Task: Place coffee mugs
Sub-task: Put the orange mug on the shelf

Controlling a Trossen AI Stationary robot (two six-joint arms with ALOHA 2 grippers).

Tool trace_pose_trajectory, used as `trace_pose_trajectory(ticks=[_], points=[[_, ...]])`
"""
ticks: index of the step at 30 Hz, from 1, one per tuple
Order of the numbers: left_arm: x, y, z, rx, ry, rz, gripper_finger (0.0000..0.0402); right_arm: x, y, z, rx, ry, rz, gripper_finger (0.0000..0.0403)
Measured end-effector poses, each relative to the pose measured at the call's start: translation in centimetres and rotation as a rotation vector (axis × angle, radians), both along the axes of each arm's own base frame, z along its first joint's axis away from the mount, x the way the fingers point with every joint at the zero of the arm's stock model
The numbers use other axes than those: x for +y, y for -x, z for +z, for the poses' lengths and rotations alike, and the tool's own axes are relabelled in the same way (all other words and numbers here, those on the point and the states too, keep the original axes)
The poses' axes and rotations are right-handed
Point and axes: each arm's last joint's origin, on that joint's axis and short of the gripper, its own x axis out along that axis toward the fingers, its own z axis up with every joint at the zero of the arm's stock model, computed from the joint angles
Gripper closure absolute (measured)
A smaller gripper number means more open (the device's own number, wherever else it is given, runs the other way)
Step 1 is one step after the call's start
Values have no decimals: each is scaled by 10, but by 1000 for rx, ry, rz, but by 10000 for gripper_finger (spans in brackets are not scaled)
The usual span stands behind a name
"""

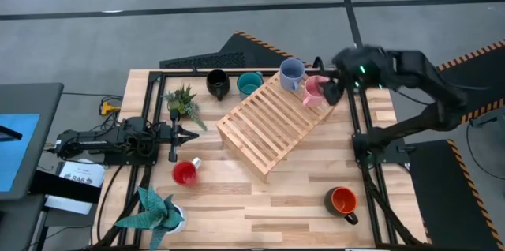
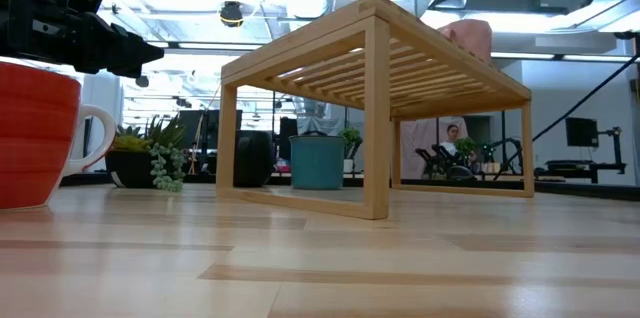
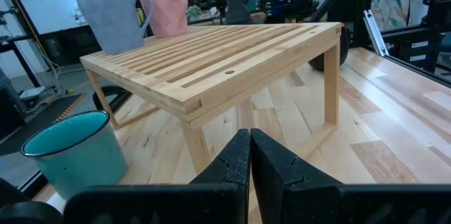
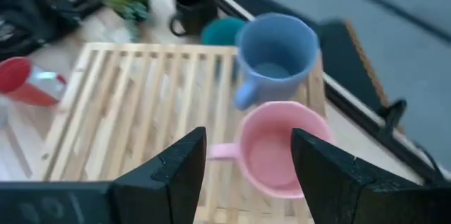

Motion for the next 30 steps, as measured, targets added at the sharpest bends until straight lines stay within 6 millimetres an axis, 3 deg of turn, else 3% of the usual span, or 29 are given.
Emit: trace_pose_trajectory(ticks=[6,16,21,30], points=[[0,0,0,0,0,0,401,52,12,-24,-77,75,118,168],[0,0,0,0,0,0,401,121,12,-97,-270,264,341,168],[0,0,0,0,0,0,401,132,19,-118,-297,406,297,168],[0,0,0,0,0,0,401,139,48,-125,-355,315,360,168]])
